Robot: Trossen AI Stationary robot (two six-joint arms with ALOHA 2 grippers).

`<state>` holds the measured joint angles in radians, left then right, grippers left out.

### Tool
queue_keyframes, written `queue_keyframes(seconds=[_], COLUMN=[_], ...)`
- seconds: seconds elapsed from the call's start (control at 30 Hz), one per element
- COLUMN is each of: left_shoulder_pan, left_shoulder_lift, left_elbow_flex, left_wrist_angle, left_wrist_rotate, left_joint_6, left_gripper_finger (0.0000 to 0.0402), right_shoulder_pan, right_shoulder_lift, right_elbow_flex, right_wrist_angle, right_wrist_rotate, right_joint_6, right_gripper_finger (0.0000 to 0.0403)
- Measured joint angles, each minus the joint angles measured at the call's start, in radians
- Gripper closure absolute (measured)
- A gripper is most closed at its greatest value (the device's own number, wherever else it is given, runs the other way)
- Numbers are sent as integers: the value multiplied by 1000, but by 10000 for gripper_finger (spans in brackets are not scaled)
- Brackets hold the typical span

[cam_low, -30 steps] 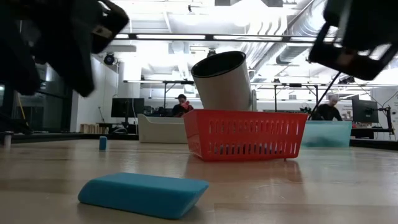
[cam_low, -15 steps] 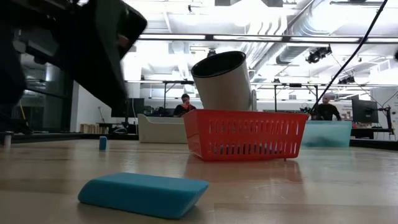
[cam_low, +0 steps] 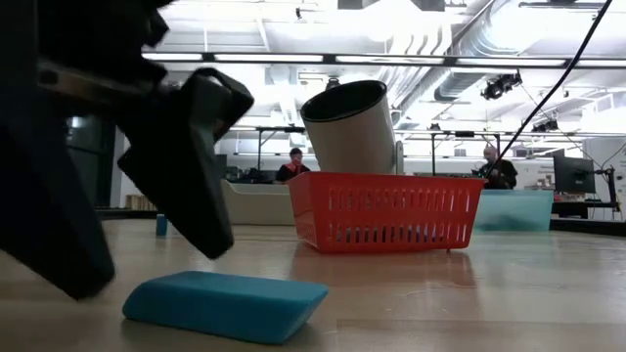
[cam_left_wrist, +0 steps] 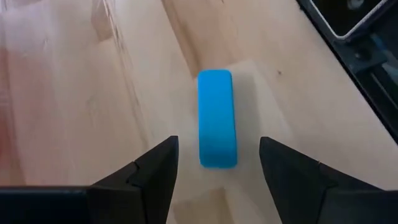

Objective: Pick & Place School Supplies
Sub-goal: Put the blue eraser into the red bin

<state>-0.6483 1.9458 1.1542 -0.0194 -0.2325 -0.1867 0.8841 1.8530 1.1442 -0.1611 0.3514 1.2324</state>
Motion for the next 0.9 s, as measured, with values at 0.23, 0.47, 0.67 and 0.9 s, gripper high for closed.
queue_keyframes(seconds=[0.23,0.47,0.67,0.9], left_shoulder_pan=[6,8,10,9], left_shoulder_lift=[43,46,47,47], left_elbow_flex=[3,3,3,3], left_wrist_angle=[31,44,43,39], left_wrist_rotate=[20,12,-7,-13], left_joint_6=[-5,0,-4,-35], left_gripper_finger=[185,185,203,258], right_shoulder_pan=[0,0,0,0], right_shoulder_lift=[0,0,0,0], right_elbow_flex=[0,0,0,0], right_wrist_angle=[0,1,2,7], right_wrist_rotate=[17,17,17,17], right_joint_6=[1,2,1,1], right_gripper_finger=[306,306,306,306])
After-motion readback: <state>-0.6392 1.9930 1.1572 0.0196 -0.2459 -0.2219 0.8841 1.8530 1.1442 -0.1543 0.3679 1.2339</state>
